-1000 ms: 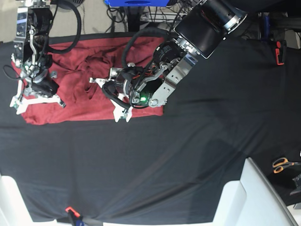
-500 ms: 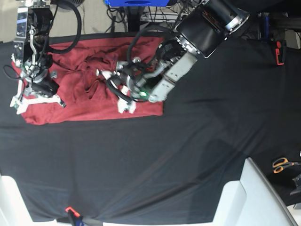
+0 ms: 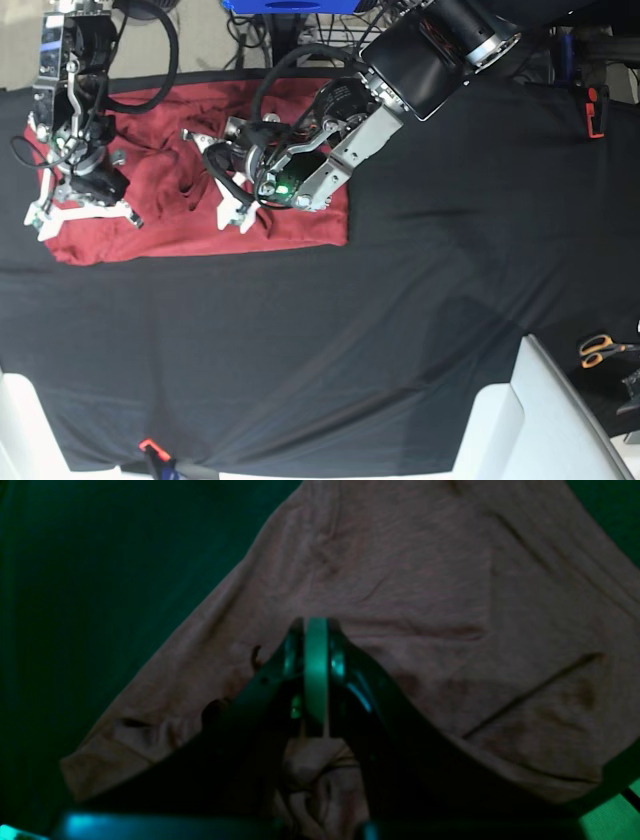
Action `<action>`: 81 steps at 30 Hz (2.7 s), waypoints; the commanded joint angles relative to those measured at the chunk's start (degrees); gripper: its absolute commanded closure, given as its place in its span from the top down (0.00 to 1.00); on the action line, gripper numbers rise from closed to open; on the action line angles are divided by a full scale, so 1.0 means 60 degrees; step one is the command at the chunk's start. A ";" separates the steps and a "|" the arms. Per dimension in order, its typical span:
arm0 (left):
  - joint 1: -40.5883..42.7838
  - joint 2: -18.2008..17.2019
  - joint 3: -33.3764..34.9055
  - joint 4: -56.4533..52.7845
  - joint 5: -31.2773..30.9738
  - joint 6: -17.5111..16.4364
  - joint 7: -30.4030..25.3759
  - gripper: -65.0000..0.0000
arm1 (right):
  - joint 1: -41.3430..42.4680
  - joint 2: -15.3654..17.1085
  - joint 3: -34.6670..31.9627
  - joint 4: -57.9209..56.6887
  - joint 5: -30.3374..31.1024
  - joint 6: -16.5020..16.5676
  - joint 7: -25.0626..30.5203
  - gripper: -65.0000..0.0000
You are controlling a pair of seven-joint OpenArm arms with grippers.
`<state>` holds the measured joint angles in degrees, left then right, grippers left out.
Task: Fold the T-shirt properly
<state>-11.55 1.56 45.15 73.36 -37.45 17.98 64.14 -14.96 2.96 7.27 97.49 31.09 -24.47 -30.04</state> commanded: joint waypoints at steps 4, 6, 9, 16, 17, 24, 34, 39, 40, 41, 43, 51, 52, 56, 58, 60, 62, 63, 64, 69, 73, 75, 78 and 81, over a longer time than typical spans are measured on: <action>-0.0221 0.0142 0.0849 0.0176 -0.0080 -0.0352 0.0013 0.00 | 0.0083 0.0070 0.0027 0.0169 -0.0002 0.0042 0.0165 0.00; -0.0221 0.0157 0.1201 0.0176 -0.0080 -0.0601 0.0013 0.00 | 0.0127 0.0070 0.0027 0.0169 -0.0002 0.0042 0.0165 0.00; -0.0236 0.0157 0.1582 0.0176 -0.0051 -0.1157 0.0013 0.00 | 0.0142 0.0070 0.0027 0.0154 -0.0002 0.0042 0.0165 0.00; -0.0236 -0.0063 0.0190 0.0982 -0.0007 -0.1143 0.0028 0.00 | 0.0113 0.0085 -0.0017 0.0154 -0.0017 0.0042 0.0150 0.00; -0.0236 -0.0224 -0.0191 0.1348 -0.0007 -0.1143 0.0043 0.00 | 0.0098 0.0114 -0.0032 0.0154 -0.0032 0.0056 0.0121 0.00; 0.0365 -0.1425 -0.3502 0.3355 -0.0095 -0.1143 0.0219 0.00 | 0.0142 0.1008 -0.1863 0.0608 -0.0105 0.0877 -0.1389 0.00; 0.4878 -0.3359 -1.0433 0.5304 -0.0095 -0.3751 -0.0162 0.00 | 0.0684 0.2122 -0.5468 0.1356 -0.0105 0.0188 -0.3103 0.00; 0.6680 -0.2759 -1.3158 0.4952 -0.0080 -0.6461 -0.1818 0.00 | 0.0816 0.2195 -0.6523 0.1312 -0.0105 -0.0955 -0.3147 0.00; 0.6856 -0.2641 -1.3436 0.4777 -0.0080 -0.6886 -0.2053 0.00 | 0.0831 0.2195 -0.6772 0.1253 -0.0105 -0.1101 -0.3103 0.00; 0.6973 -0.2510 -1.3685 0.4586 -0.0080 -0.7209 -0.2214 0.00 | 0.0874 0.2166 -0.6933 0.1106 -0.0105 -0.1189 -0.3088 0.00; 0.7061 -0.2260 -1.4008 0.4220 -0.0066 -0.7634 -0.2331 0.00 | 0.1182 0.2122 -0.7065 0.0799 -0.0105 -0.1204 -0.3074 0.00; 0.7002 -0.1660 -1.4667 0.3853 -0.0007 -0.8337 -0.2346 0.00 | 0.1959 0.2195 -0.7109 -0.0198 -0.0105 -0.1189 -0.2810 0.00; 0.7017 -0.1660 -1.4652 0.3853 -0.0007 -0.8337 -0.2346 0.00 | 0.2003 0.2195 -0.7109 -0.0344 -0.0105 -0.1175 -0.2810 0.00; 0.7017 -0.1660 -1.4652 0.3853 -0.0007 -0.8337 -0.2346 0.00 | 0.2061 0.2195 -0.7094 -0.0784 -0.0105 -0.1175 -0.2693 0.00; 0.6988 -0.1674 -1.4652 0.3853 -0.0007 -0.8337 -0.2346 0.00 | 0.2135 0.2195 -0.7094 -0.0872 -0.0105 -0.1175 -0.2400 0.00; 0.6973 -0.1689 -1.4652 0.3853 0.0008 -0.8337 -0.2346 0.00 | 0.2237 0.2195 -0.7094 -0.1062 -0.0105 -0.1175 -0.2297 0.00; 0.6973 -0.1689 -1.4652 0.3853 0.0008 -0.8337 -0.2346 0.00 | 0.2442 0.2195 -0.7094 -0.1399 -0.0105 -0.1175 -0.2282 0.00; 0.6973 -0.1689 -1.4652 0.3853 0.0008 -0.8337 -0.2346 0.00 | 0.2545 0.2195 -0.7094 -0.1560 -0.0105 -0.1160 -0.2268 0.00; 0.6973 -0.1689 -1.4652 0.3853 0.0008 -0.8337 -0.2346 0.00 | 0.2662 0.2195 -0.7094 -0.1707 -0.0105 -0.1160 -0.2268 0.00; 0.6973 -0.1660 -1.4652 0.3839 0.0008 -0.8337 -0.2346 0.00 | 0.3189 0.2415 -0.7109 -0.1941 -0.0105 -0.1160 -0.2268 0.00; 0.6973 -0.1660 -1.4652 0.3766 0.0008 -0.8337 -0.2346 0.00 | 0.3541 0.2503 -0.7109 -0.2073 -0.0105 -0.1160 -0.2282 0.00; 0.6958 -0.1674 -1.4652 0.3546 0.0008 -0.8337 -0.2346 0.00 | 0.3717 0.2503 -0.7109 -0.2322 -0.0105 -0.1145 -0.2282 0.00; 0.6944 -0.1660 -1.4652 0.3282 0.0008 -0.8337 -0.2346 0.00 | 0.3951 0.2503 -0.7079 -0.2776 -0.0105 -0.0647 -0.2253 0.00; 0.6944 -0.1660 -1.4652 0.3223 0.0008 -0.8337 -0.2346 0.00 | 0.4157 0.2503 -0.7065 -0.3113 -0.0105 -0.0398 -0.1872 0.00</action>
<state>29.78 -7.73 -42.35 91.85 -36.49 -31.75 50.74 8.56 17.69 -35.62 77.84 30.85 -26.85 -42.11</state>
